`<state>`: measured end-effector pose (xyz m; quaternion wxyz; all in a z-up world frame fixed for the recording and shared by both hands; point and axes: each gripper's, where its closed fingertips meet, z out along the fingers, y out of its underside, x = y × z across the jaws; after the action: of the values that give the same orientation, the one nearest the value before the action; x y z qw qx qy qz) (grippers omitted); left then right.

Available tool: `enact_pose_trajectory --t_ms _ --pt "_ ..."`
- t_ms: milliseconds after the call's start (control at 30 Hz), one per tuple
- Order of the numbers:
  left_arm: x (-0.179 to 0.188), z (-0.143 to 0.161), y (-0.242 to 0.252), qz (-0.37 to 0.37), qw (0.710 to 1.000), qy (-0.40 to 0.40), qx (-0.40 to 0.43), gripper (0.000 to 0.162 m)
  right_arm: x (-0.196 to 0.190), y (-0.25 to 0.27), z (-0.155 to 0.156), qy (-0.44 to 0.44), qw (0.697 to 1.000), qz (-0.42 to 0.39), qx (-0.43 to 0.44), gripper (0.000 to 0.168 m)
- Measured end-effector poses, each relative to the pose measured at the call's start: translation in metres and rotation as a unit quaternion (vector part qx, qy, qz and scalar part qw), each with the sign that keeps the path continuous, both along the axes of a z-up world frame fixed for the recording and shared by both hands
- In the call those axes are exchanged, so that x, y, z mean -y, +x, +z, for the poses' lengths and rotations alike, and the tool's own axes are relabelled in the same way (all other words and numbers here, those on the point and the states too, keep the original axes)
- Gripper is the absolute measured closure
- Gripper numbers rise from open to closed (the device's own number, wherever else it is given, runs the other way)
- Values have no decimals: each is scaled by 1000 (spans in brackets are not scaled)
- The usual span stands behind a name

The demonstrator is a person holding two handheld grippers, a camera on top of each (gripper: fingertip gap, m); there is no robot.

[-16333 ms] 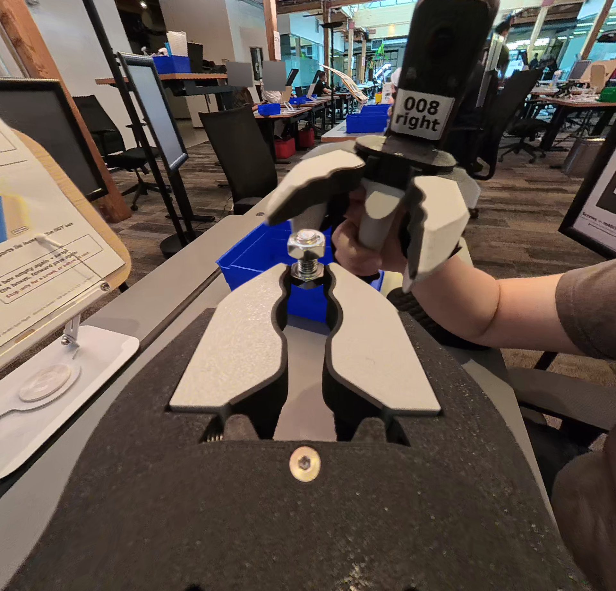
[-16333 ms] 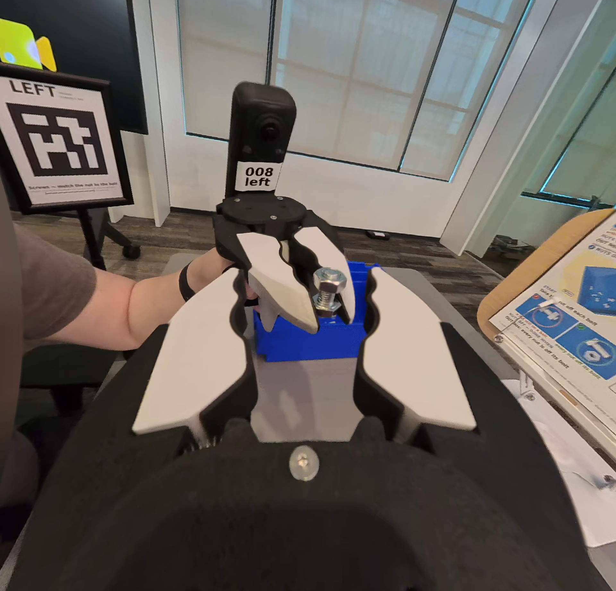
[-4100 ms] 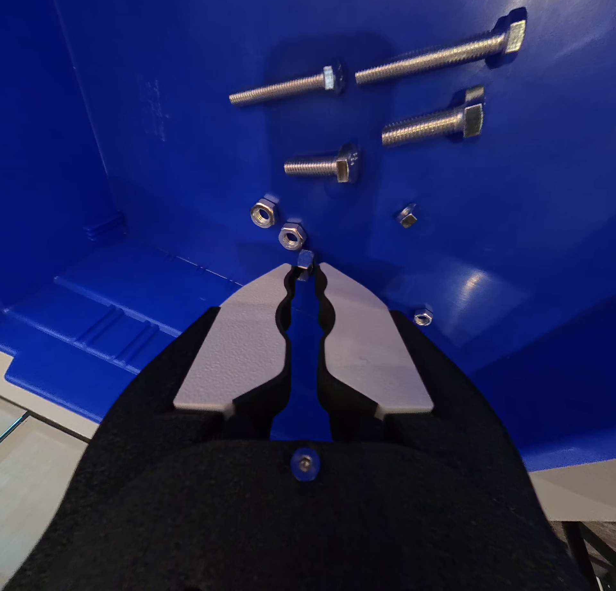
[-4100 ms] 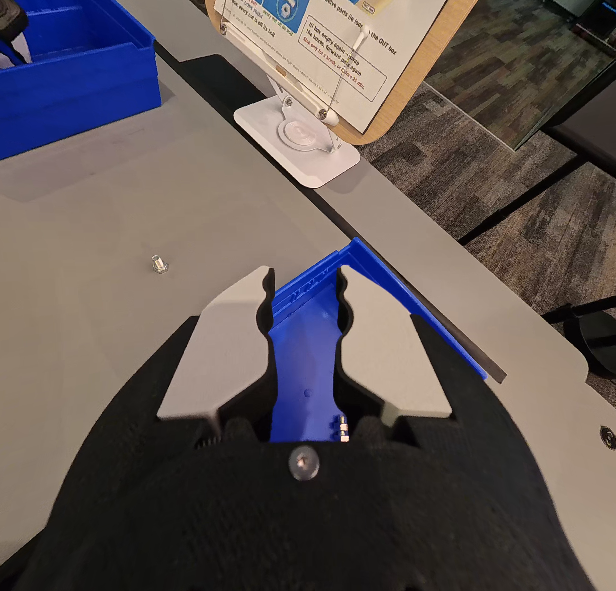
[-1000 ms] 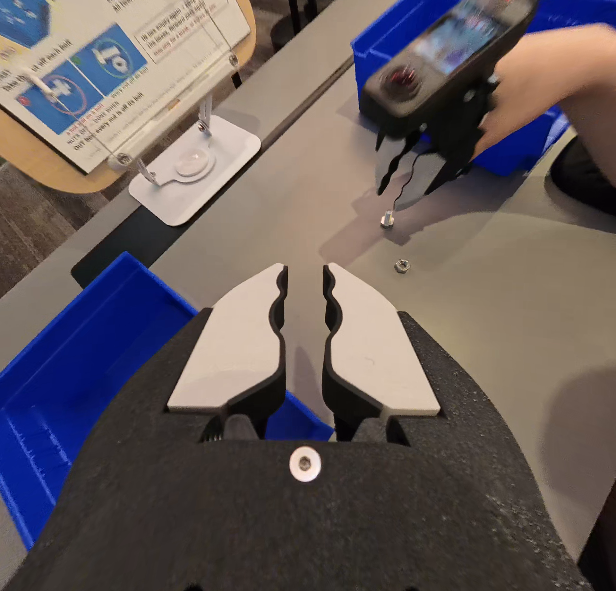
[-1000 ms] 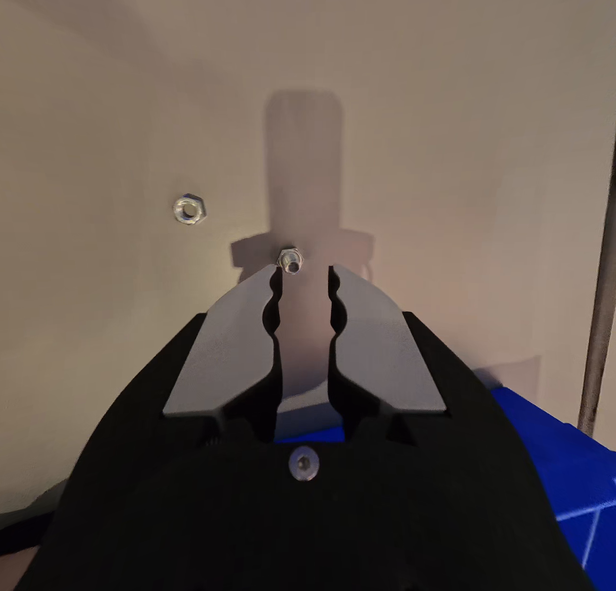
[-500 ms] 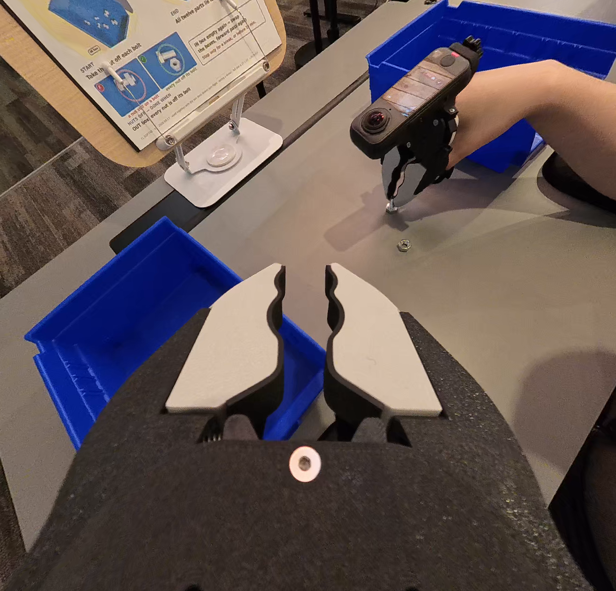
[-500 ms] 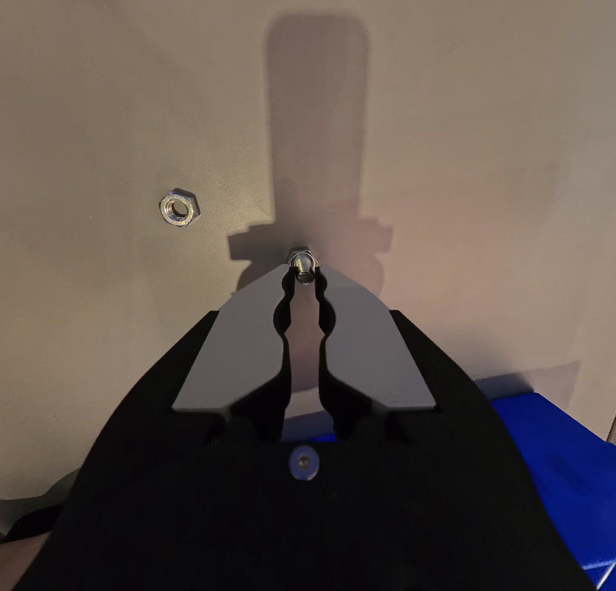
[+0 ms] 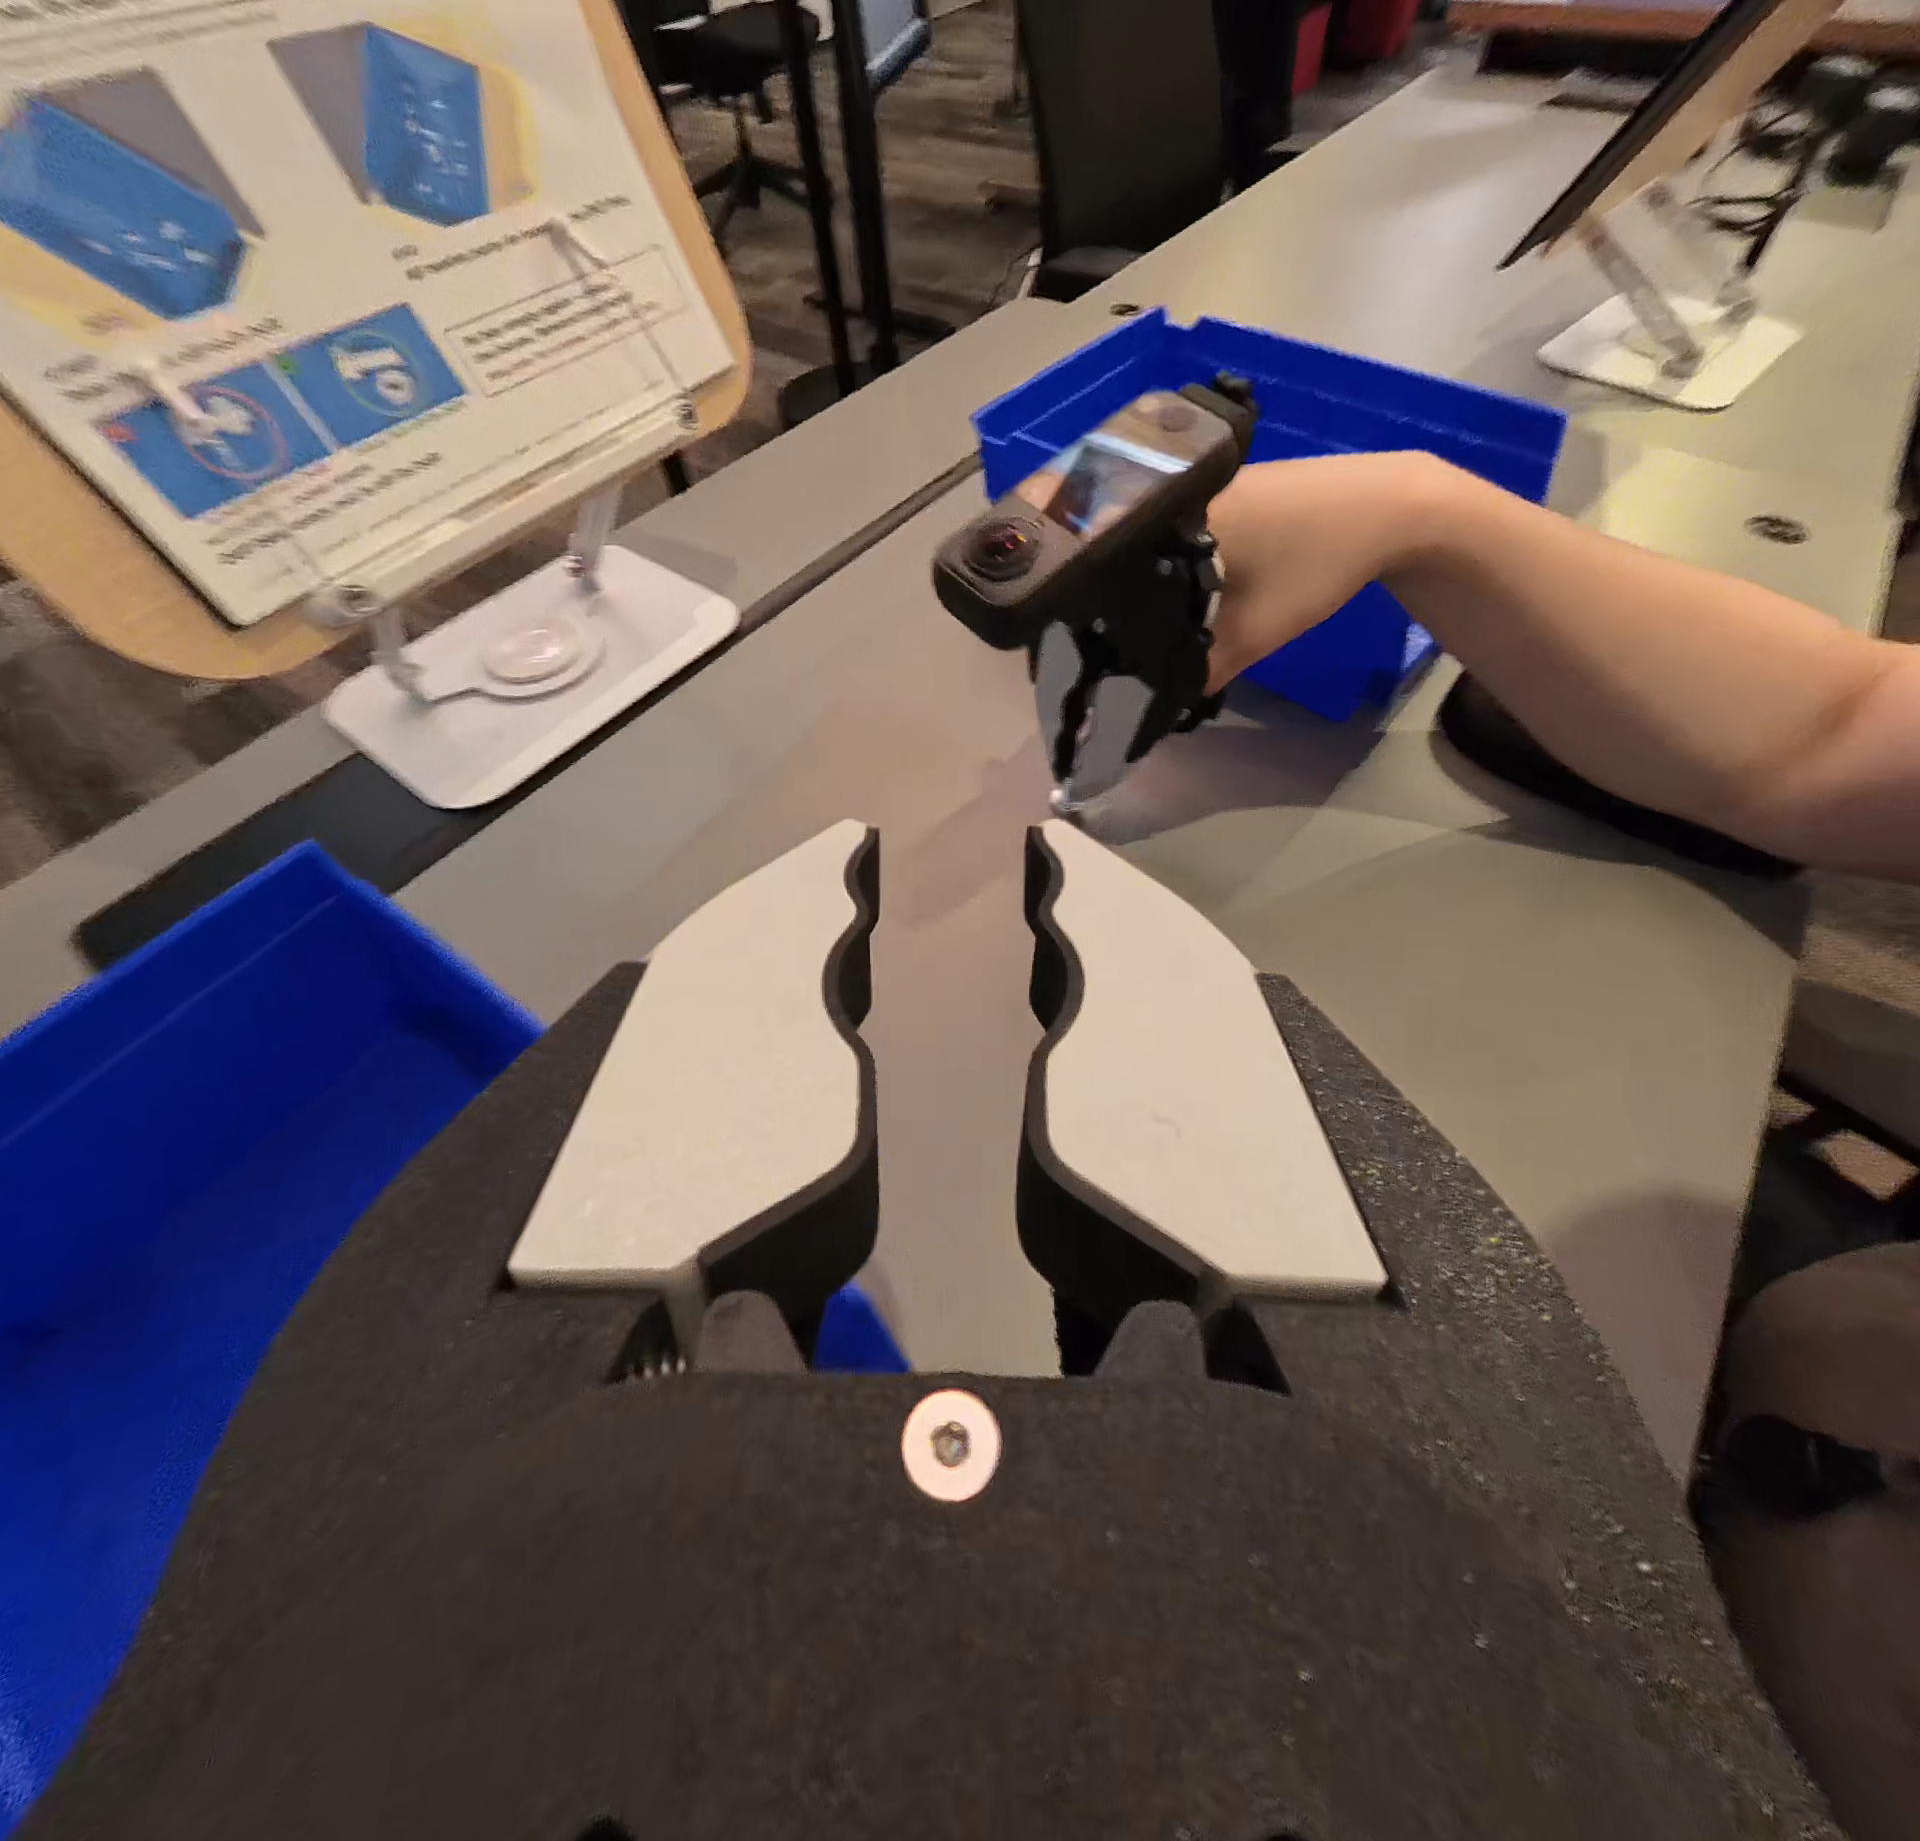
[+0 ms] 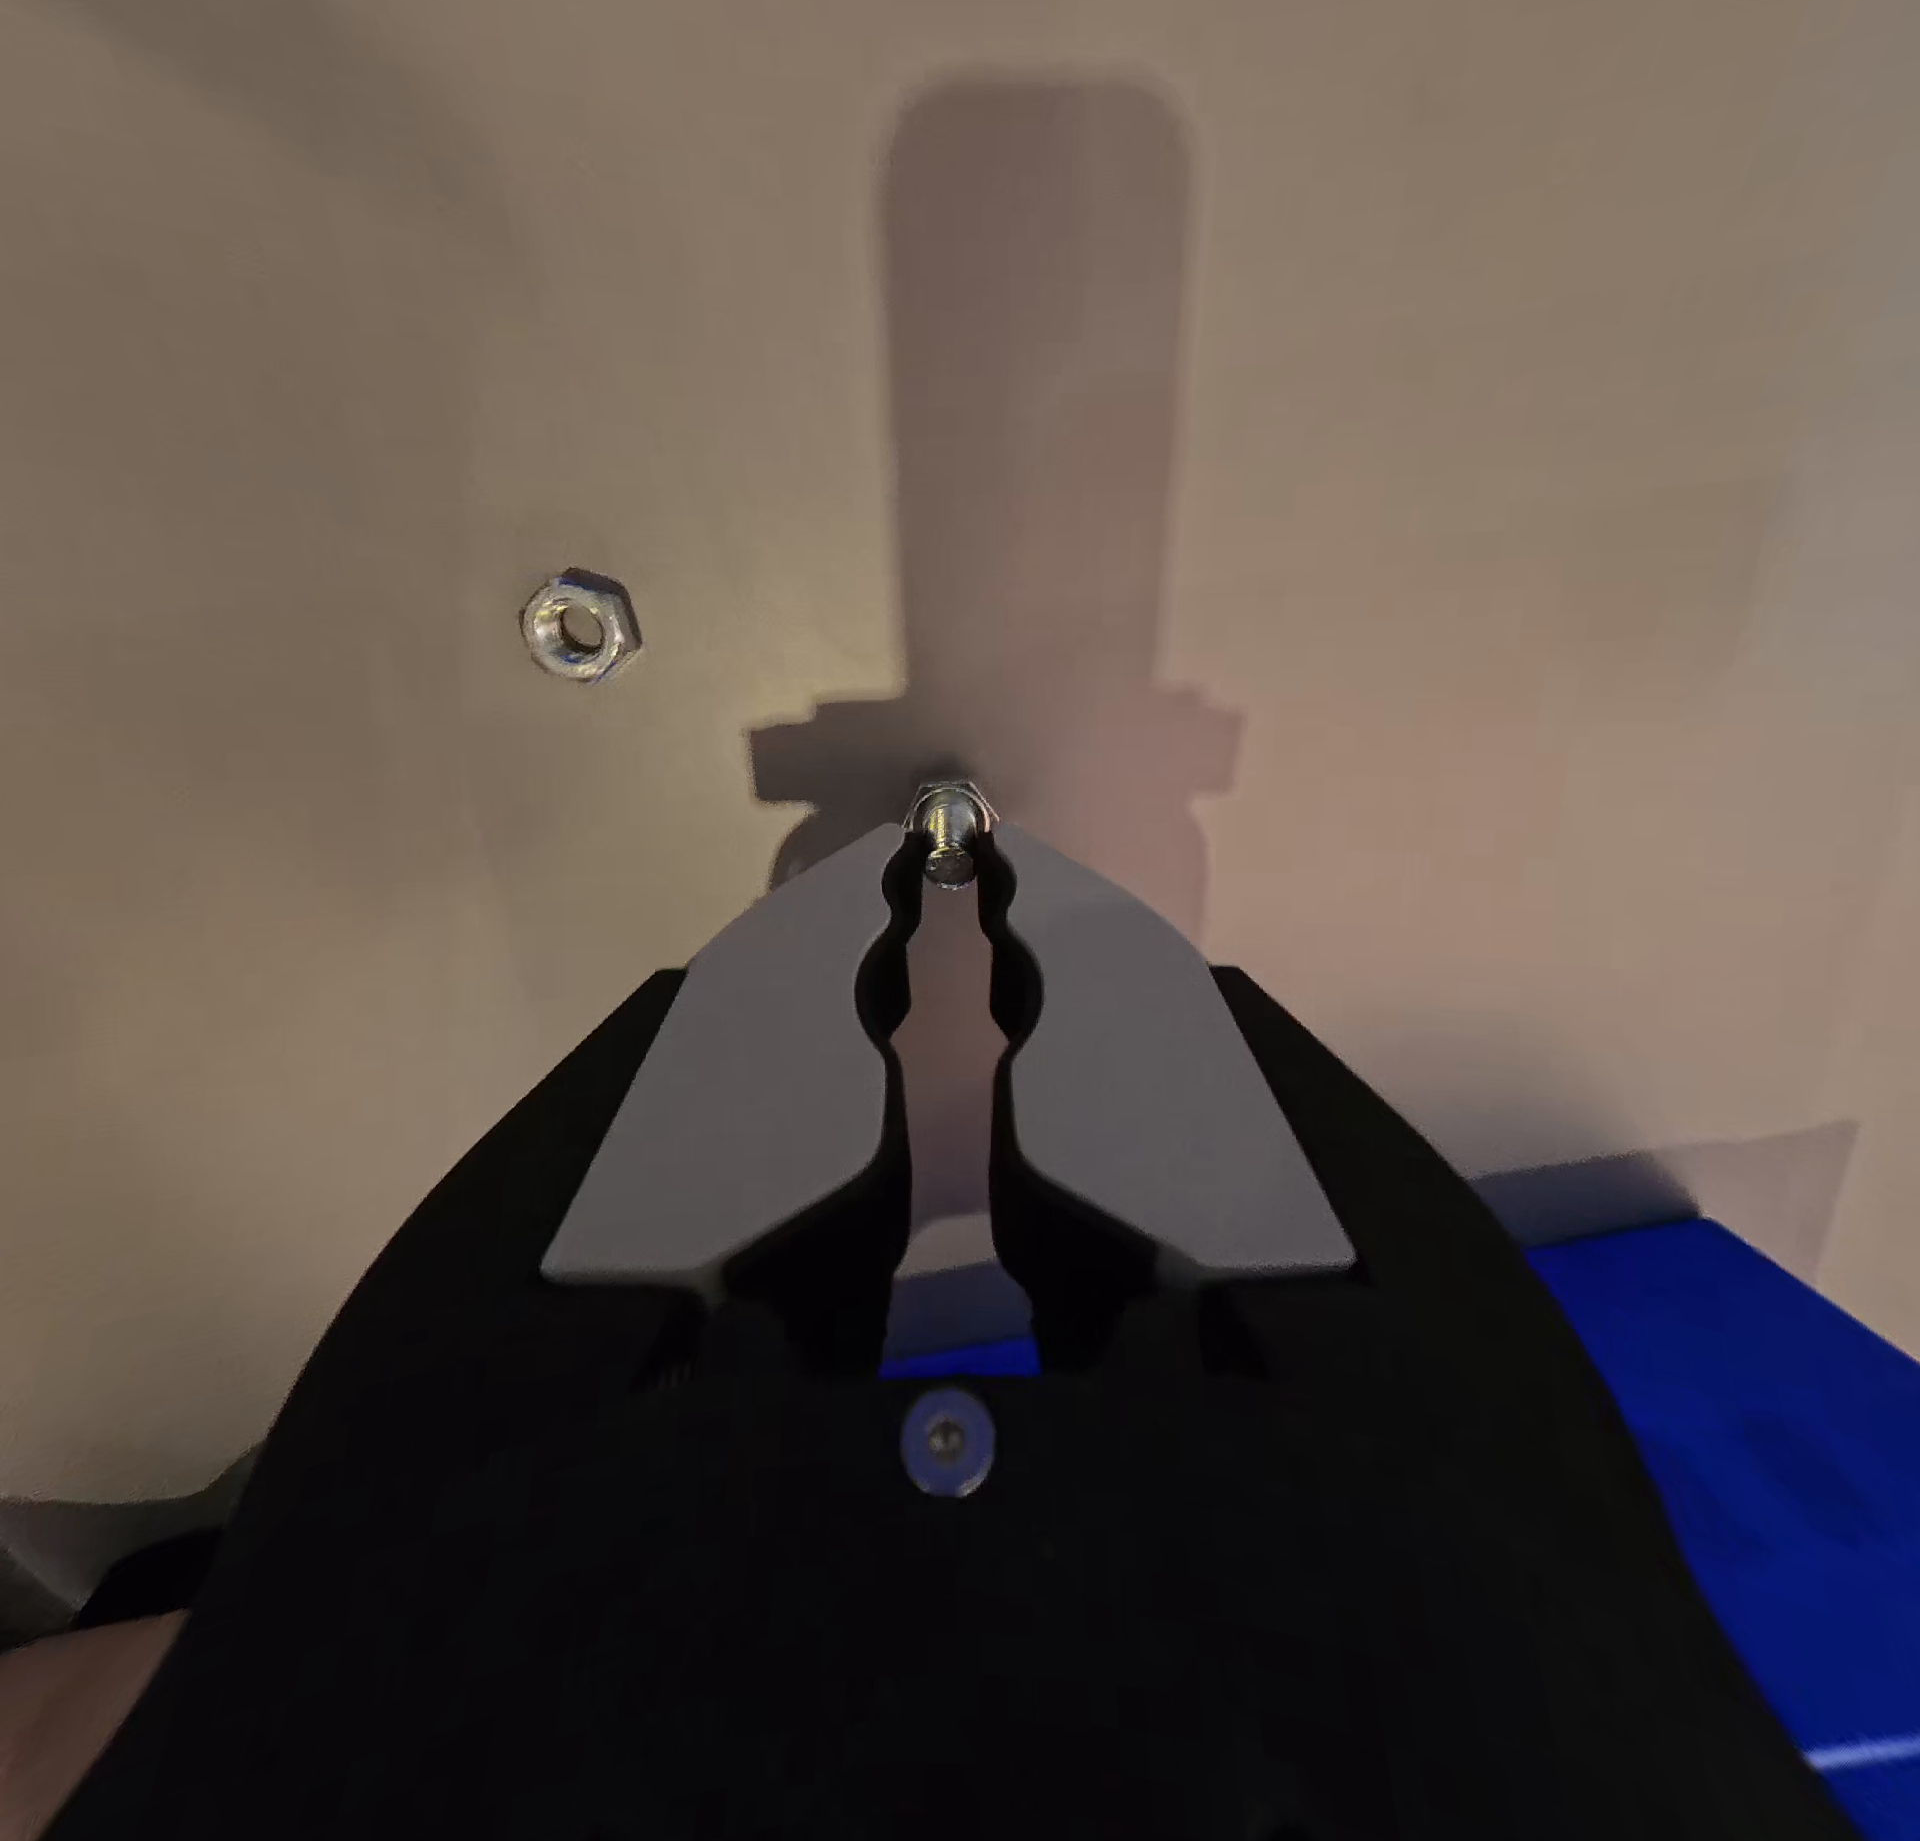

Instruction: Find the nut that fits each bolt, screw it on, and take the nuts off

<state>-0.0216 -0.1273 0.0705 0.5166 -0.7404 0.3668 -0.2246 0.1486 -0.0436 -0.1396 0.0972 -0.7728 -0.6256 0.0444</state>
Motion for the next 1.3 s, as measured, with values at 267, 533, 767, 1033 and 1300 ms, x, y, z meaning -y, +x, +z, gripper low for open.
enact_pose_trajectory --t_ms 267,533,767,1033,1300 --pt "-1 -82 93 -120 992 -33 20 129 28 6 82 -17 991 11 -135 158" --pt "8 -111 182 -232 972 16 39 120 86 11 118 -19 973 156 -172 158" --pt "11 -113 194 -246 968 36 32 122 93 12 120 22 974 178 -139 157" --pt "25 -109 194 -278 959 11 57 126 110 8 111 37 953 274 -121 157" --pt "31 -110 193 -288 956 17 50 134 114 7 114 46 946 294 -131 157"
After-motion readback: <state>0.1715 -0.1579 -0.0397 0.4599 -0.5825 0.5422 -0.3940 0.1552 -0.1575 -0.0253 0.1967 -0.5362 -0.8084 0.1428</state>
